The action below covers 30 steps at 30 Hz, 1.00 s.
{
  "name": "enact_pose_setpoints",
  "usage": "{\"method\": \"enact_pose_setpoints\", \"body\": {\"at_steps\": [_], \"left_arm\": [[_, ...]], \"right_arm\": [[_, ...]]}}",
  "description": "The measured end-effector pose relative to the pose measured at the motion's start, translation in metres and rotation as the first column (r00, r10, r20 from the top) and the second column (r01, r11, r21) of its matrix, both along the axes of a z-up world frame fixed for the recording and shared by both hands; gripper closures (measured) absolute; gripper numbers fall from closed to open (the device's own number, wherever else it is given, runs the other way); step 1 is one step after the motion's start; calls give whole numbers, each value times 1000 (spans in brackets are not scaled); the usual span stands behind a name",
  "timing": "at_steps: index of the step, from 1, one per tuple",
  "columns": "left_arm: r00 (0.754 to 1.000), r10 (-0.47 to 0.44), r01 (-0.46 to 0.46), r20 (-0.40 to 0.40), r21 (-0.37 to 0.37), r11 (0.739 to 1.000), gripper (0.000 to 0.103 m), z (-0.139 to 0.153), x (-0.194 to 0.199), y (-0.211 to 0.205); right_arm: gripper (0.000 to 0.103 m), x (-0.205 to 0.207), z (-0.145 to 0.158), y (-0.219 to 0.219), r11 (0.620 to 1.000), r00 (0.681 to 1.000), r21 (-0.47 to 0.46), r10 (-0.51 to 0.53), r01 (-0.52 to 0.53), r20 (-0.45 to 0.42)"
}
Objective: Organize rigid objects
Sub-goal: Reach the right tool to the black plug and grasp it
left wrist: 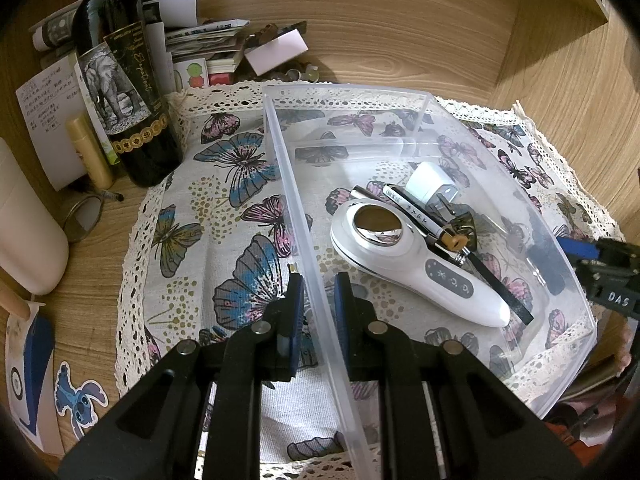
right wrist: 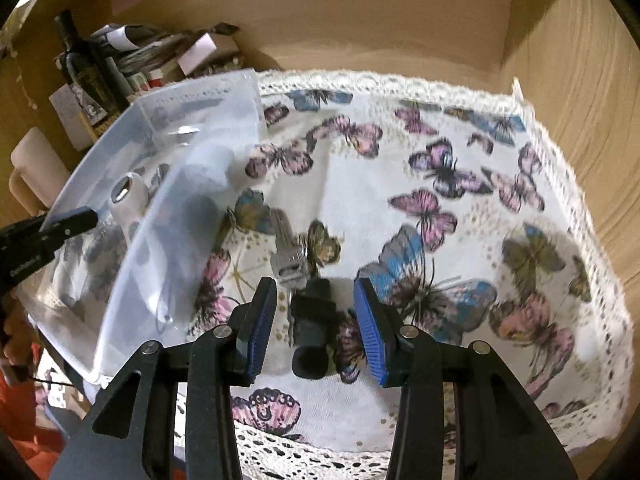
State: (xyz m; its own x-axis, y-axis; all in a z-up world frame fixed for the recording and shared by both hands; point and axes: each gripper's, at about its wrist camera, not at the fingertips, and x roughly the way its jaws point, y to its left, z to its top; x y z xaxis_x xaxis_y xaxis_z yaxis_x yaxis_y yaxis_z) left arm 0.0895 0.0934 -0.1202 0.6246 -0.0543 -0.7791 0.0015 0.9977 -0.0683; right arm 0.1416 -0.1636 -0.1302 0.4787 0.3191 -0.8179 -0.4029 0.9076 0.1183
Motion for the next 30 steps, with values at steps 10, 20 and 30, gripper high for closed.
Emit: {"method": "enact_pose_setpoints", "body": {"at_steps": [10,20,30], "left_arm": [[1000,0,0,0,-2,1000,88,0,0,0],[1000,-1,1,0,-2,1000,88,0,0,1],[1000,-1,1,-1,-3,1000,88,-1,0,1]], "right_arm": [[80,0,-6,-4,1000,1000,14,-16,15,11],[80,7,30,2,999,993,43,-19,14,114],[80,8,81,30,994,960,84,49,-75,276]]}}
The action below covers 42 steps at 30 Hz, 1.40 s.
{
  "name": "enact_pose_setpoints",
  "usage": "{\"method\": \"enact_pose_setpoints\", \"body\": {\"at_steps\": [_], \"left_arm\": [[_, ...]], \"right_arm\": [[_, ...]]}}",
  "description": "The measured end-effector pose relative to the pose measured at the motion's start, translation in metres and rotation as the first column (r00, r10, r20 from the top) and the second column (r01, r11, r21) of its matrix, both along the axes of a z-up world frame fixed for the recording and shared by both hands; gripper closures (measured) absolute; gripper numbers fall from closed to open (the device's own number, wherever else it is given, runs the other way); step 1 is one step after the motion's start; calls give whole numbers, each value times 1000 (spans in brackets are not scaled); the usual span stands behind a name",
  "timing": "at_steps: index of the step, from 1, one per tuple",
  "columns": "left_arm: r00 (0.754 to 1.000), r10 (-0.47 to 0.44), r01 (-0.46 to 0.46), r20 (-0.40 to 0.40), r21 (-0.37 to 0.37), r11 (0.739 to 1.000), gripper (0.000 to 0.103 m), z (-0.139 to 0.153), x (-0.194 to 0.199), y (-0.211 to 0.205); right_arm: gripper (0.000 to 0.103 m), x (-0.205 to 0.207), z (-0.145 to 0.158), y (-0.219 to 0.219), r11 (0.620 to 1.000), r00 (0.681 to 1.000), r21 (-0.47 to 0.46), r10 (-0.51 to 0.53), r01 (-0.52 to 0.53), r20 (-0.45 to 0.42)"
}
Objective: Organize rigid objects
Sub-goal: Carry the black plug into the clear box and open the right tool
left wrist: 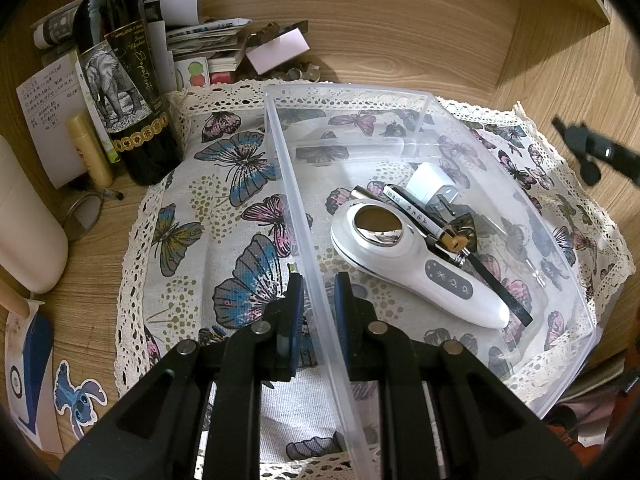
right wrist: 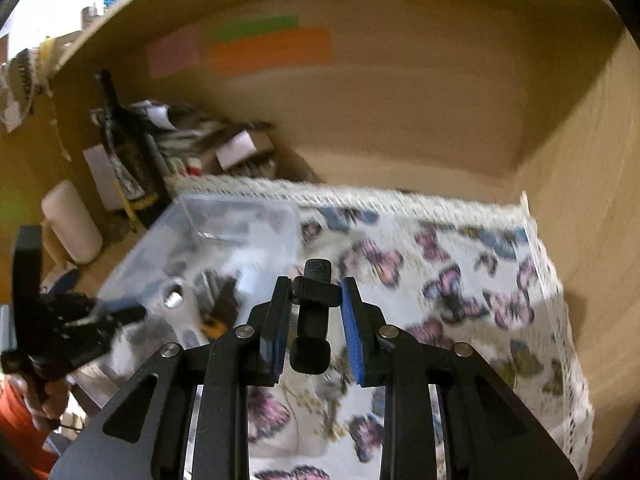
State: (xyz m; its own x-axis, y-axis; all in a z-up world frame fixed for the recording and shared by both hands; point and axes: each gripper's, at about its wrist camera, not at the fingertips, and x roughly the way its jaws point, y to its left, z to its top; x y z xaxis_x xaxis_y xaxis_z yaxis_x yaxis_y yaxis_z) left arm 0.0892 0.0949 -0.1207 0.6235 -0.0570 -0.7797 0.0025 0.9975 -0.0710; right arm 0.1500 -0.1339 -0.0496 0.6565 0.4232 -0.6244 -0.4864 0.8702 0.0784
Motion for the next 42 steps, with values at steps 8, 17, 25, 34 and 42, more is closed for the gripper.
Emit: {"method": "enact_pose_setpoints", "body": {"at_steps": [8,17,25,34,42], "left_arm": [[1000,1,-1,0,-3,1000,88,-1,0,1],[1000,-1,1,0,-4,1000,88,-1,0,1],[1000,0,0,1,-5,1000,88,-1,0,1],[1000,0,0,0,-5,1000,88,-1,-1,1],[1000,0,0,1,-6,1000,88,-1,-1,0]], "right_arm": [[80,-6,17,39,992,991,9,122,-122,56],[80,12,-9,76,979,980,-40,196,-198,-41],[80,24,-32,87,976,970,-52,201,-210,-136],[75,16,-13,71,985,984,-46,163,-166,-78],[68,4,5,36,994,996,-61,89,-90,-14]]}}
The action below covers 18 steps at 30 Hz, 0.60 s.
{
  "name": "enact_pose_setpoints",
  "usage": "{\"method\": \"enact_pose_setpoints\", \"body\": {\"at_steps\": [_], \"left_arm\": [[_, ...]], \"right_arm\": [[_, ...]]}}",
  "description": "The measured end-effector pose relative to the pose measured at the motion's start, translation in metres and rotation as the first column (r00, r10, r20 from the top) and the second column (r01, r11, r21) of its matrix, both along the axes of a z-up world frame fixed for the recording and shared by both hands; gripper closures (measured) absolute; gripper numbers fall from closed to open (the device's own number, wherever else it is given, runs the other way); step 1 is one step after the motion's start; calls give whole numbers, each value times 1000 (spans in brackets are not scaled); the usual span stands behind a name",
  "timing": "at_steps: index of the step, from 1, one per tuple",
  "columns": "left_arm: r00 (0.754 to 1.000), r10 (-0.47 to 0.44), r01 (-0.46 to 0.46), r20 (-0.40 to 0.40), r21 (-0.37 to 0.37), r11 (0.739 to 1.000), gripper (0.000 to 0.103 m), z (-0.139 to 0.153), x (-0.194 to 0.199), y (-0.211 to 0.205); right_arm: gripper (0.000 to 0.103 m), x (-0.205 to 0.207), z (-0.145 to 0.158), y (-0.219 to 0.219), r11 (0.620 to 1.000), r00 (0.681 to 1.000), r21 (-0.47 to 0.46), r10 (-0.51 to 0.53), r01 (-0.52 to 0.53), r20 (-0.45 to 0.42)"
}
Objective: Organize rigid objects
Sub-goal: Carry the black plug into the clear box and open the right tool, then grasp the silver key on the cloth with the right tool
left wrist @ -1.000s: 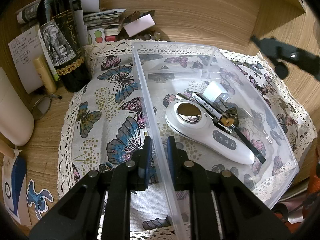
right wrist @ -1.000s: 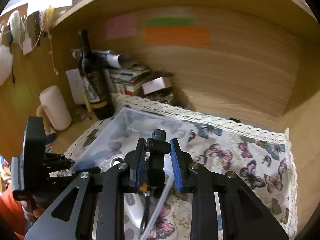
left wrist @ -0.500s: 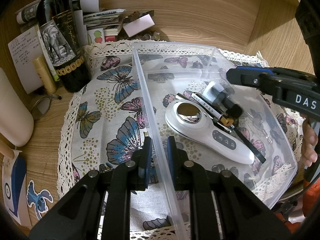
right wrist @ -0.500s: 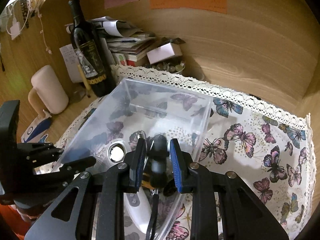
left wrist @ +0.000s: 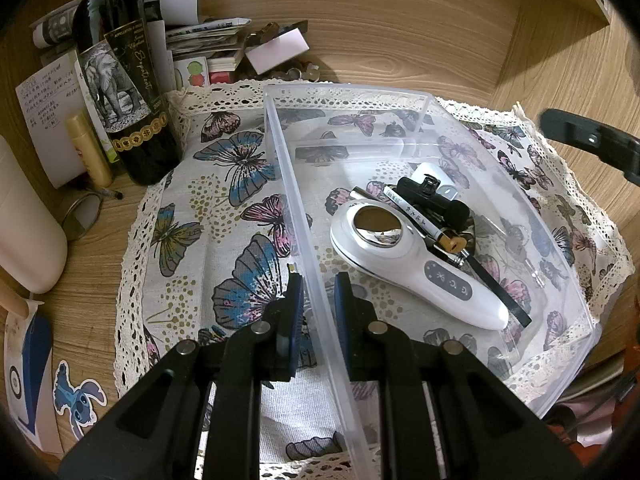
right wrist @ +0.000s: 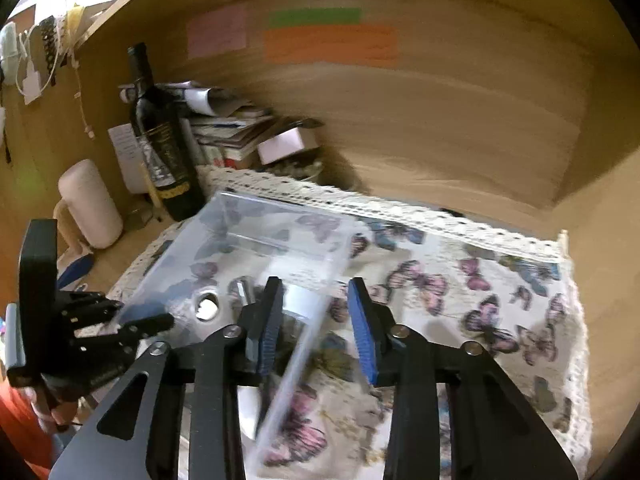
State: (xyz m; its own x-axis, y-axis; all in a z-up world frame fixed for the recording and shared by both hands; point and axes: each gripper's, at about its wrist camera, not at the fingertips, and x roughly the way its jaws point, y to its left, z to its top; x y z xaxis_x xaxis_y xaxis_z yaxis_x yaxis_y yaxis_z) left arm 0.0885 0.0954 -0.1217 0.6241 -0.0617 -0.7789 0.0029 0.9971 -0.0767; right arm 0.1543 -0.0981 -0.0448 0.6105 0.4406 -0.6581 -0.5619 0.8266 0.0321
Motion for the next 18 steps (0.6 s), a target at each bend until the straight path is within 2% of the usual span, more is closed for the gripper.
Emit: {"method": "enact_pose_setpoints", "body": {"at_steps": [3,8,18], "left_arm": [[1000,0,0,0,0,1000,88,0,0,0],[1000,0,0,-1,1,1000,88,0,0,0],[1000,2,-2,0,-3,1000,88,0,-1,0]], "right_arm": [[65,-3,-1,-12,999,999,-17,-30,30,11],[64,-3,-16,-28,997,997,-39,-69,68,-31],[64,1,-73,-38,993,975,-84,-95,79,-200]]}}
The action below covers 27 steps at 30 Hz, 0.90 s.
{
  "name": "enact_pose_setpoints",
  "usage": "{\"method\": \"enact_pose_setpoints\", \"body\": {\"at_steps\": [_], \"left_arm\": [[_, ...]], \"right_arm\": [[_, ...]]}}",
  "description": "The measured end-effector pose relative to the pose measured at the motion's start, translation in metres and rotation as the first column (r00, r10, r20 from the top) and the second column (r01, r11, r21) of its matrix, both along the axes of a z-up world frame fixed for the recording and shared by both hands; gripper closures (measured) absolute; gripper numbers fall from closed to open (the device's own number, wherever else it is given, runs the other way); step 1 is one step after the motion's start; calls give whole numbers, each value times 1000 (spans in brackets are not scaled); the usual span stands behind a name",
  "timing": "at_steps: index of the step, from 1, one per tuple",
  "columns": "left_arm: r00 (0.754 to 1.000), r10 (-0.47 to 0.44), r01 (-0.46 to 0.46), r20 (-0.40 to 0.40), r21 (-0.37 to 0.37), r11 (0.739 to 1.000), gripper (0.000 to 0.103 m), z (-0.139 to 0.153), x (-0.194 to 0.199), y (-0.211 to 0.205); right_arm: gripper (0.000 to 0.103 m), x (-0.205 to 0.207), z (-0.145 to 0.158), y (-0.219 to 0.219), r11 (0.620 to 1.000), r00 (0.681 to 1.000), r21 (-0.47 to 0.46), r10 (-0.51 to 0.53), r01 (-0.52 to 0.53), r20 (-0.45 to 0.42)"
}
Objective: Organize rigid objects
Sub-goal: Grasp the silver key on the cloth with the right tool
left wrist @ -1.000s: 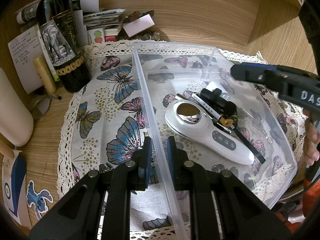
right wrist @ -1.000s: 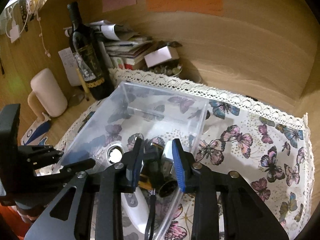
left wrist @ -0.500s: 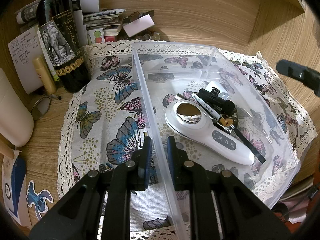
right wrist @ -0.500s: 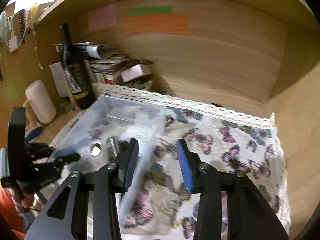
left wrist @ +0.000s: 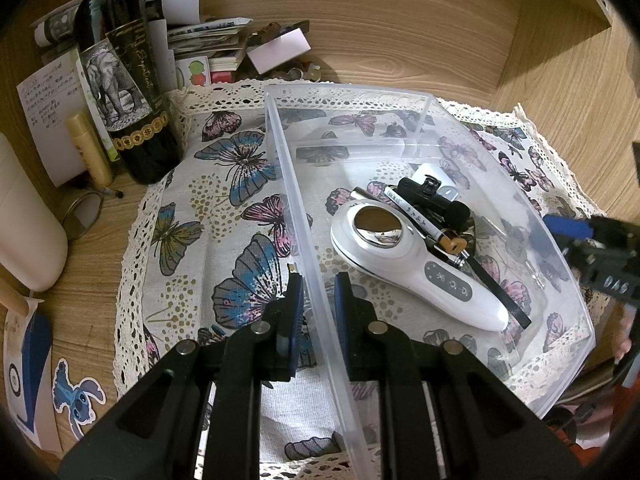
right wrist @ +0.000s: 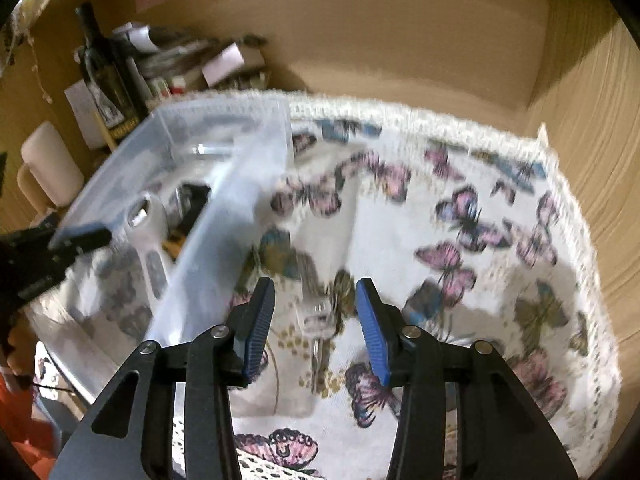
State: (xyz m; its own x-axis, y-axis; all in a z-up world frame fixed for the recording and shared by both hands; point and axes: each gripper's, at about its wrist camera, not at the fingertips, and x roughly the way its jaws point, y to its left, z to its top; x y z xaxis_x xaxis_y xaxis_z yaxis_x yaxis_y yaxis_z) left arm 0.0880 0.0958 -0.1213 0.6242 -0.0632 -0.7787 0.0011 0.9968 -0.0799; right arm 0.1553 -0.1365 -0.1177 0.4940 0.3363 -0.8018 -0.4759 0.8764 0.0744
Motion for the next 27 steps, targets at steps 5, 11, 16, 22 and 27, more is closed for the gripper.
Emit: {"method": "enact_pose_setpoints", "body": {"at_steps": [5,11,16,22,27], "left_arm": [[1000,0,0,0,-1,1000,88,0,0,0],[1000,0,0,1,0,1000,88,0,0,0],[1000,0,0,1,-3,1000,88,0,0,0],[1000,0,0,1,-3,1000,88,0,0,0],[1000,0,0,1,-4,1000,88,0,0,0]], "right_arm": [[64,2,-18,1,1000,999,-23,0,-1,-42],[65,3,-32,4,998,999,-63,15,-18,-40],[80,6,-30,4,998,1000,-58,11,-13,-28],[80,7,-22,1,999,1000,-35,-18,18,2],[80,4,2,-3,999,997,-7,-39,39,71]]}}
